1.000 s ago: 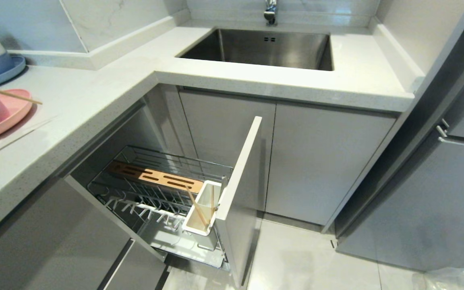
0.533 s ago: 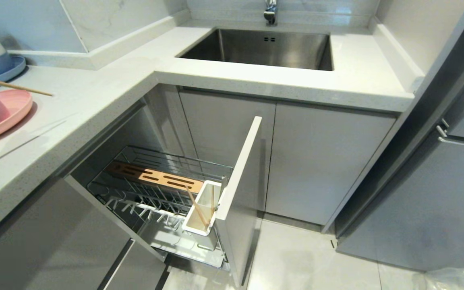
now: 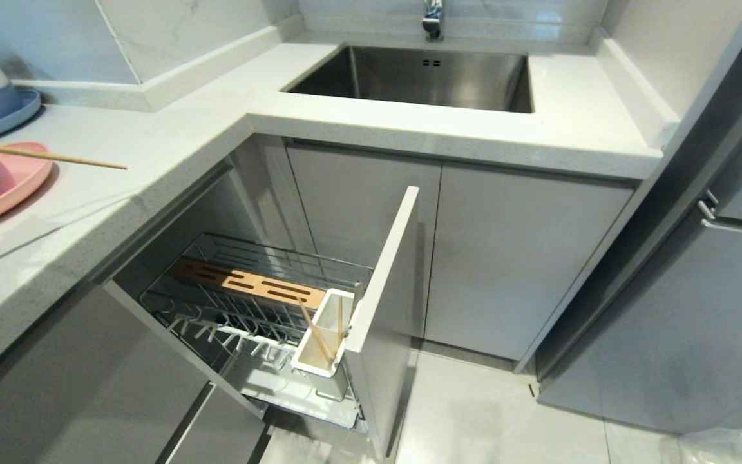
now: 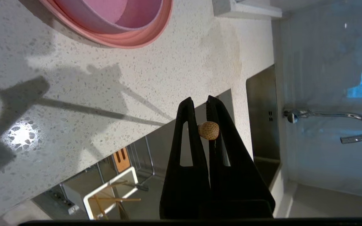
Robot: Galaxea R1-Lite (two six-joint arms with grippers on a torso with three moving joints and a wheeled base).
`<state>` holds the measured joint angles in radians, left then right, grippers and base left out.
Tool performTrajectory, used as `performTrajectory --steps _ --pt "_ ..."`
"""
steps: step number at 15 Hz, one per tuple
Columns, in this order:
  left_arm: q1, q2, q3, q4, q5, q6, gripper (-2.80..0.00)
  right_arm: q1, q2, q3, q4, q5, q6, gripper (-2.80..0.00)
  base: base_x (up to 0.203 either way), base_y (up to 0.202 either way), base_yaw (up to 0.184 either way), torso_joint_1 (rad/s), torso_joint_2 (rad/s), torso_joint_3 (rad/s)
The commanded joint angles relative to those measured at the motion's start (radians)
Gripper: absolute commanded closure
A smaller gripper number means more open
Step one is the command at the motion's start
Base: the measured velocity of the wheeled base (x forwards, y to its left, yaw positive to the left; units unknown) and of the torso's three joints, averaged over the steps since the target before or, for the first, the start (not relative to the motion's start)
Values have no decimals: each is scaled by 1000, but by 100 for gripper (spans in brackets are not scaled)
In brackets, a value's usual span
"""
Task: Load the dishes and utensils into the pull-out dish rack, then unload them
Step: Close the cupboard
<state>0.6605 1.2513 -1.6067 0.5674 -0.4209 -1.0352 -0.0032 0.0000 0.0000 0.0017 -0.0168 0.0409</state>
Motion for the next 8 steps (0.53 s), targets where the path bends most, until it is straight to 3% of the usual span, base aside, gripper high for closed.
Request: performTrajectory --steps 1,4,8 --pt "42 43 11 -2 -59 -6 0 0 0 2 0 0 1 0 0 0 0 0 0 0" --pt "96 100 19 -59 -151 -8 0 0 0 2 0 0 1 0 0 0 0 0 0 0" --pt "148 167 13 -102 -182 -9 0 0 0 2 0 0 1 0 0 0 0 0 0 0"
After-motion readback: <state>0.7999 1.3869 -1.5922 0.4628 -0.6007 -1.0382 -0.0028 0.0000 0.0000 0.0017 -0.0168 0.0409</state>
